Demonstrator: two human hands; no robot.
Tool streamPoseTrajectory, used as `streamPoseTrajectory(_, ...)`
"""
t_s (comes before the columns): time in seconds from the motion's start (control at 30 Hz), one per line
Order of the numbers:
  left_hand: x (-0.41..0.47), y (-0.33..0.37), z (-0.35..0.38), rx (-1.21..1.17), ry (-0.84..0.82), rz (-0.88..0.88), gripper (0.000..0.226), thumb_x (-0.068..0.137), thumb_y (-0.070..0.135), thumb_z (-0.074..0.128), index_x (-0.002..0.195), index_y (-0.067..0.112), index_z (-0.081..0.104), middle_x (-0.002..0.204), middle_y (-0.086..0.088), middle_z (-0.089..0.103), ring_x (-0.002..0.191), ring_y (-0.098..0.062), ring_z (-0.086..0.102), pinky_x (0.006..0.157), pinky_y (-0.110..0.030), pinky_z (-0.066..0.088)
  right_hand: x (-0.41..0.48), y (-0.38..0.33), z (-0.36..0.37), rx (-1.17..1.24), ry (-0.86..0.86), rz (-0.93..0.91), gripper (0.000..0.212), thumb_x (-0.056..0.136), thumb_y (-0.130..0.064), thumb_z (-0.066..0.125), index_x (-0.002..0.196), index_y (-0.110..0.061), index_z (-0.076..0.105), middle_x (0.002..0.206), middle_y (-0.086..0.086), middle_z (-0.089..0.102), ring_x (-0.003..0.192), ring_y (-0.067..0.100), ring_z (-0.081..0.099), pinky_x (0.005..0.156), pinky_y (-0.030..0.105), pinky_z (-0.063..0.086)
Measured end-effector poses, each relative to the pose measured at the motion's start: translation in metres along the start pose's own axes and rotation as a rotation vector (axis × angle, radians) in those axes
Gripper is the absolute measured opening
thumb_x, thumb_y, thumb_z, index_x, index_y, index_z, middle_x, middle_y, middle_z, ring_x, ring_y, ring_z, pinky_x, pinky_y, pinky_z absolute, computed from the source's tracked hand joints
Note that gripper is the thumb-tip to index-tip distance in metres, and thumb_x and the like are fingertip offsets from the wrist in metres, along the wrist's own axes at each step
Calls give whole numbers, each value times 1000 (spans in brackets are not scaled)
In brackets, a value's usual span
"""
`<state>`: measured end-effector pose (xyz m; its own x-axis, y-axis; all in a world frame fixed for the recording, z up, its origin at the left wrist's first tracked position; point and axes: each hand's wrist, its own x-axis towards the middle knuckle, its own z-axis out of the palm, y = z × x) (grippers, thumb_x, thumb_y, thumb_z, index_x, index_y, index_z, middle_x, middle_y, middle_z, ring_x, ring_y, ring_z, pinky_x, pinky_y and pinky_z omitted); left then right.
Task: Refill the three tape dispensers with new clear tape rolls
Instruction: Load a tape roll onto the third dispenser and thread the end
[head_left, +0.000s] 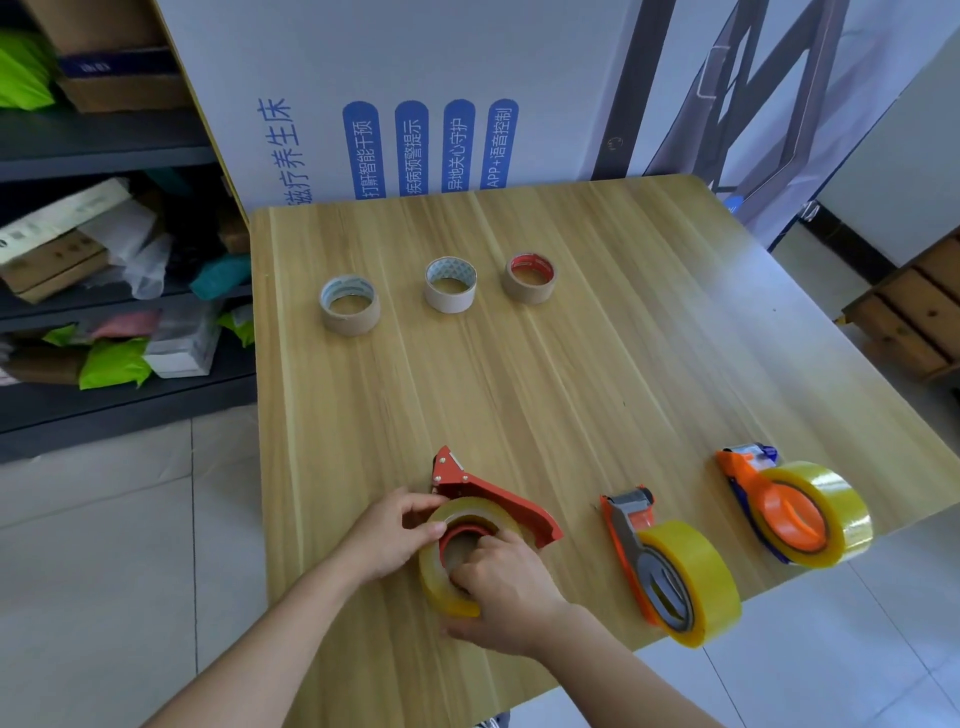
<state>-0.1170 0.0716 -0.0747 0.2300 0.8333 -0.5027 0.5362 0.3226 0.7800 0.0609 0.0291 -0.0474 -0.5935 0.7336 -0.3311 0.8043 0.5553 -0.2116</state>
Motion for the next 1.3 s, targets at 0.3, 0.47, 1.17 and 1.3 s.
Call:
streamPoseTrajectory(0.3,-3,-6,2,160,52,-12,33,90,27,62,122,34,62,127,8,57,120,-11,52,103,-28,39,6,-12,6,-58,-56,49,39,87,-44,57,96,-6,61,90,13,66,82,28,53,92,40,39)
streamPoseTrajectory(0.47,-4,10,-1,-230,168,-18,21,90,39,60,105,27,69,112,7,69,113,-14,60,95,-27,45,7,-14,-25,291,57,168,28,78,-40,56,72,-14,49,66,-1,50,60,19,46,66,30,39)
streamPoseTrajectory(1.17,-50,148,-82,-800,354,355,22,98,25,48,119,27,52,110,-4,60,86,-16,62,69,-28,49,-20,-37,-158,1540,409,184,33,87,-46,59,87,-14,69,71,8,72,64,19,67,64,29,53)
streamPoseTrajectory(1.3,-75,173,-93,-716,316,578,32,94,21,52,123,35,52,114,2,64,96,-11,67,71,-19,53,-23,-45,-170,1539,399,97,36,97,-38,53,110,-6,59,78,9,75,75,23,71,72,32,57)
